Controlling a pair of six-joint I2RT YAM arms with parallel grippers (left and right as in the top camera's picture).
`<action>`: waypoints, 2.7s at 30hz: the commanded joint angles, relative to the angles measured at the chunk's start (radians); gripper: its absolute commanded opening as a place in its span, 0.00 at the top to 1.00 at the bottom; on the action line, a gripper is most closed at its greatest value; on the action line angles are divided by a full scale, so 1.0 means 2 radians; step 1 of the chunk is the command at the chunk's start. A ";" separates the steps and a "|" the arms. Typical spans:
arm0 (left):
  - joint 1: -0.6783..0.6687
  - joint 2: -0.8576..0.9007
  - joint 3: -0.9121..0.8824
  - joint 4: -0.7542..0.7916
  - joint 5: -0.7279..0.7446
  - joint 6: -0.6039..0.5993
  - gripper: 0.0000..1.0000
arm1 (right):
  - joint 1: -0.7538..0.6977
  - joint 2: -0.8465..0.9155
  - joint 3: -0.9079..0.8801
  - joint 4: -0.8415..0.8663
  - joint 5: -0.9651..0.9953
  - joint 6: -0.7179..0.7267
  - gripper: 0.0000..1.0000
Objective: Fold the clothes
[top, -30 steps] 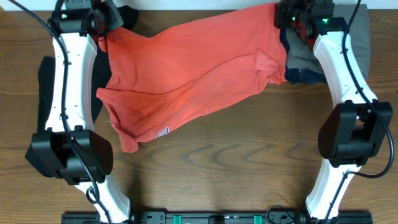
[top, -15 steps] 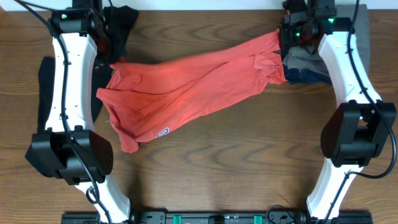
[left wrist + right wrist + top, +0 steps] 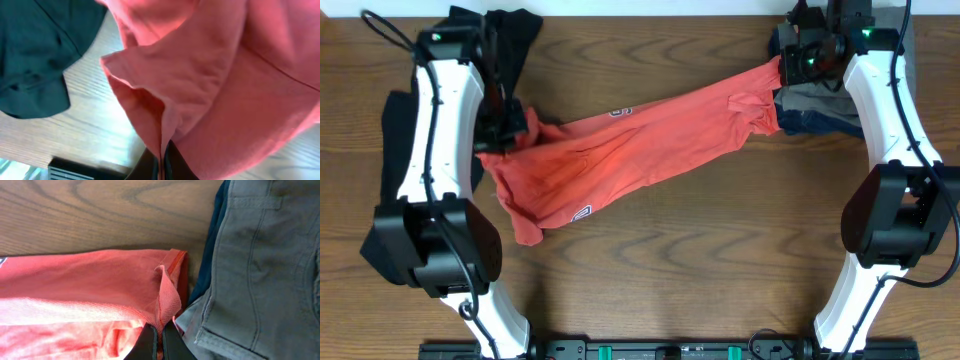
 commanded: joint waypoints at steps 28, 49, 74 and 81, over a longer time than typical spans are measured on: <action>0.002 -0.005 -0.126 0.128 -0.012 0.020 0.03 | 0.005 0.036 -0.083 0.025 -0.006 -0.006 0.44; 0.002 -0.005 -0.126 0.154 -0.012 0.020 0.02 | 0.008 0.095 -0.117 0.110 -0.007 -0.006 0.49; 0.002 -0.005 -0.126 0.155 -0.011 0.020 0.02 | 0.051 0.108 -0.116 0.116 -0.035 0.016 0.99; 0.002 -0.005 -0.126 0.158 -0.011 0.020 0.02 | 0.027 0.088 -0.080 0.095 -0.034 0.024 0.99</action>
